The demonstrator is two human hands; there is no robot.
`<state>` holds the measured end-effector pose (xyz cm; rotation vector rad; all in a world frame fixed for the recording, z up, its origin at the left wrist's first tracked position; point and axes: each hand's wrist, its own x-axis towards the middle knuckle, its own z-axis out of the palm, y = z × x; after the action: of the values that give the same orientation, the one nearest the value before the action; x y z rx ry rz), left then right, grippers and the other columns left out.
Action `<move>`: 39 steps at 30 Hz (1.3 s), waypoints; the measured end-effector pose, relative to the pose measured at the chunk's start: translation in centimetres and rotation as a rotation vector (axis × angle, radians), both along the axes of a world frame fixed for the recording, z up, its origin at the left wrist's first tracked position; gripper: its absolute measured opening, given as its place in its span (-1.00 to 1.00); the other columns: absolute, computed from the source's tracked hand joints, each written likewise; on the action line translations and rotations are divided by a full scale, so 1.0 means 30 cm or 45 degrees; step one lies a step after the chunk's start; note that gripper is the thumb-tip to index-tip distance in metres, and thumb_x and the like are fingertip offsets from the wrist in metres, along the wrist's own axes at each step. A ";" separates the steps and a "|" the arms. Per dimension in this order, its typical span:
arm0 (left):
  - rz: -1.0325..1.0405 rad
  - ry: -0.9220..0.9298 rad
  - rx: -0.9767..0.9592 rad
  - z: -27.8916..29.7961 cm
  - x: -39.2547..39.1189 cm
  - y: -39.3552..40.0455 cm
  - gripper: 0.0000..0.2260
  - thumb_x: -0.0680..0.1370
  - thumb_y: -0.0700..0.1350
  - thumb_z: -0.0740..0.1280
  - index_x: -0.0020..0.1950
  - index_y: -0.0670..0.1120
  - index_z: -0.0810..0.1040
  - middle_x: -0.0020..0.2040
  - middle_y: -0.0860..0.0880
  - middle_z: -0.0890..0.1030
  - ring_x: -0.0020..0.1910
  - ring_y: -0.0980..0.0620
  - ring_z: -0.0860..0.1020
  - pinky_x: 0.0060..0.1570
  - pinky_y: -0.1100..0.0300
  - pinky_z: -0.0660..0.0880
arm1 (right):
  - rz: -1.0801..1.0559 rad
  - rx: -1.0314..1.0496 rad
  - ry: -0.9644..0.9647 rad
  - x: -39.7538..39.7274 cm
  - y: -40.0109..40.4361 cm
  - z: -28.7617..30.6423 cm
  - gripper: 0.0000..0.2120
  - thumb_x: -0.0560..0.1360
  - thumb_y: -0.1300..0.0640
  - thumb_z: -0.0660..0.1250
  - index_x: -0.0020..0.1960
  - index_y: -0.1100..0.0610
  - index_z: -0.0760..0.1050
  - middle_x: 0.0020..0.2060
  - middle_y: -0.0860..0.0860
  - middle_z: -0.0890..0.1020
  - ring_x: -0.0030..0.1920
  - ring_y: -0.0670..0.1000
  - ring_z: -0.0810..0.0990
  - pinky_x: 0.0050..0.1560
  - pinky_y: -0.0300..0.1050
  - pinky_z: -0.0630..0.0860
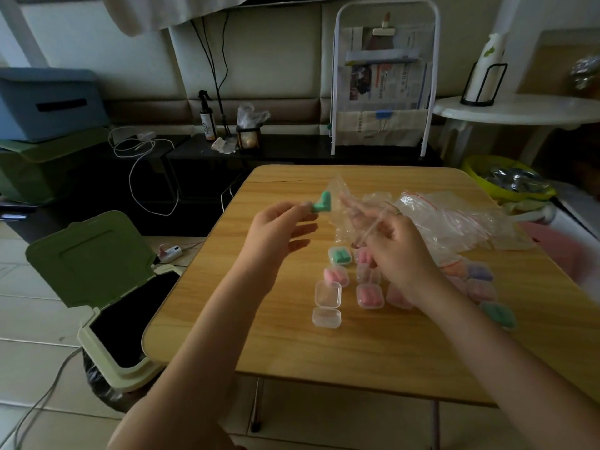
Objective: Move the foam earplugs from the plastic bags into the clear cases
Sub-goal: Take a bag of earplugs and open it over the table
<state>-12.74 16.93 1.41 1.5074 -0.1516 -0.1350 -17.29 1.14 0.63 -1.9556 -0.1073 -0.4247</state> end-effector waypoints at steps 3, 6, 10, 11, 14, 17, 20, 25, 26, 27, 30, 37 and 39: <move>-0.059 -0.009 -0.081 0.005 -0.004 0.013 -0.89 0.54 -0.14 0.34 0.01 -0.14 0.58 -0.17 0.00 0.64 -0.15 0.09 0.62 -0.07 0.23 0.58 | 0.032 0.068 0.004 0.008 0.003 -0.007 -0.73 0.62 0.09 0.20 0.19 -0.23 0.50 -0.09 -0.20 0.49 -0.32 0.10 0.43 -0.36 0.13 0.48; -0.101 -0.039 -0.051 0.006 -0.011 0.014 -0.92 0.49 -0.18 0.38 -0.04 -0.17 0.58 -0.23 0.00 0.63 -0.21 0.11 0.61 -0.11 0.25 0.58 | 0.012 0.062 0.083 0.010 0.000 -0.015 -0.70 0.59 0.27 0.21 0.19 -0.05 0.52 -0.20 -0.08 0.53 -0.33 0.10 0.43 -0.31 0.22 0.51; -0.113 -0.109 0.013 0.002 -0.020 0.000 -0.95 0.46 -0.21 0.41 -0.12 -0.16 0.56 -0.28 0.01 0.64 -0.27 0.12 0.60 -0.17 0.29 0.56 | 0.109 0.117 0.105 0.008 0.004 -0.017 -0.73 0.44 0.00 0.37 0.13 -0.01 0.51 -0.06 -0.07 0.57 -0.14 -0.08 0.58 -0.33 -0.33 0.50; -0.097 -0.134 0.023 -0.002 -0.021 -0.005 -0.94 0.46 -0.21 0.42 -0.13 -0.17 0.56 -0.28 0.00 0.64 -0.28 0.12 0.60 -0.19 0.29 0.56 | 0.117 0.126 0.110 0.011 0.004 -0.021 -0.62 0.38 -0.06 0.39 0.18 -0.04 0.51 -0.01 -0.05 0.59 -0.05 -0.09 0.60 -0.28 -0.35 0.52; -0.077 -0.164 -0.001 -0.010 -0.028 -0.020 -0.95 0.47 -0.22 0.41 -0.12 -0.18 0.57 -0.29 -0.03 0.63 -0.31 0.12 0.59 -0.19 0.28 0.57 | 0.077 0.174 0.072 0.019 0.006 -0.026 -0.56 0.36 -0.01 0.43 0.23 -0.03 0.51 0.02 -0.09 0.63 0.00 -0.14 0.62 -0.17 -0.29 0.58; -0.109 -0.116 -0.099 -0.013 -0.030 -0.033 -0.93 0.48 -0.21 0.39 -0.09 -0.20 0.59 -0.30 -0.02 0.63 -0.29 0.11 0.59 -0.15 0.27 0.58 | 0.057 0.234 0.022 0.022 0.000 -0.019 -0.74 0.41 0.08 0.44 0.06 -0.10 0.53 -0.09 -0.10 0.65 -0.18 -0.25 0.62 -0.29 -0.35 0.52; -0.109 -0.046 -0.172 -0.016 -0.025 -0.040 -0.87 0.51 -0.22 0.35 0.00 -0.26 0.56 -0.25 -0.05 0.61 -0.28 0.11 0.58 -0.14 0.29 0.57 | 0.102 0.279 0.024 0.022 -0.001 -0.015 -0.84 0.41 0.09 0.44 -0.07 -0.11 0.53 -0.23 -0.10 0.66 -0.28 -0.23 0.61 -0.35 -0.34 0.48; -0.054 0.078 -0.242 -0.021 -0.022 -0.060 -0.93 0.58 -0.25 0.27 -0.07 -0.21 0.52 -0.22 -0.07 0.59 -0.25 0.10 0.58 -0.12 0.27 0.58 | 0.079 0.361 0.055 0.026 0.006 -0.026 -0.87 0.42 0.10 0.44 -0.10 -0.12 0.56 -0.29 -0.14 0.66 -0.36 -0.28 0.57 -0.39 -0.36 0.46; -0.045 0.085 -0.254 -0.022 -0.021 -0.063 -0.92 0.58 -0.25 0.26 -0.07 -0.22 0.52 -0.21 -0.08 0.60 -0.23 0.09 0.59 -0.11 0.27 0.58 | 0.074 0.364 0.059 0.027 0.004 -0.026 -0.88 0.42 0.08 0.44 -0.09 -0.11 0.56 -0.28 -0.14 0.66 -0.37 -0.28 0.56 -0.39 -0.35 0.46; -0.042 0.093 -0.273 -0.022 -0.020 -0.065 -0.92 0.59 -0.25 0.26 -0.05 -0.23 0.52 -0.20 -0.09 0.60 -0.22 0.08 0.59 -0.11 0.27 0.59 | 0.078 0.351 0.071 0.027 0.001 -0.024 -0.89 0.42 0.04 0.43 -0.08 -0.11 0.56 -0.27 -0.13 0.66 -0.36 -0.26 0.57 -0.37 -0.31 0.47; -0.019 0.120 -0.352 -0.022 -0.015 -0.062 -0.91 0.60 -0.25 0.24 -0.01 -0.26 0.51 -0.19 -0.11 0.60 -0.23 0.08 0.60 -0.12 0.26 0.60 | 0.137 0.285 0.143 0.025 -0.005 -0.017 -0.73 0.33 -0.21 0.38 -0.01 -0.17 0.57 -0.15 -0.09 0.68 -0.20 0.17 0.64 -0.23 0.18 0.56; -0.047 -0.073 -0.252 -0.018 -0.026 -0.042 -0.98 0.52 -0.27 0.34 -0.10 -0.19 0.52 -0.18 -0.08 0.62 -0.18 0.03 0.61 -0.04 0.20 0.59 | 0.155 0.307 0.232 0.028 -0.008 -0.032 -0.72 0.34 -0.16 0.39 0.04 -0.19 0.55 -0.07 -0.07 0.66 -0.10 -0.04 0.63 -0.18 -0.12 0.52; 0.086 -0.323 0.057 -0.026 -0.028 -0.039 -0.94 0.49 -0.27 0.37 -0.13 -0.14 0.54 -0.19 -0.05 0.62 -0.20 0.05 0.60 -0.10 0.22 0.59 | 0.227 0.302 0.285 0.027 -0.003 -0.040 -0.64 0.30 -0.18 0.41 0.08 -0.17 0.58 -0.02 -0.03 0.65 -0.02 0.05 0.64 -0.24 -0.11 0.54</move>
<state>-13.56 15.77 0.62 1.5691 -0.3019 0.1084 -16.47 1.04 -0.58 -1.7293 -0.0827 -0.0947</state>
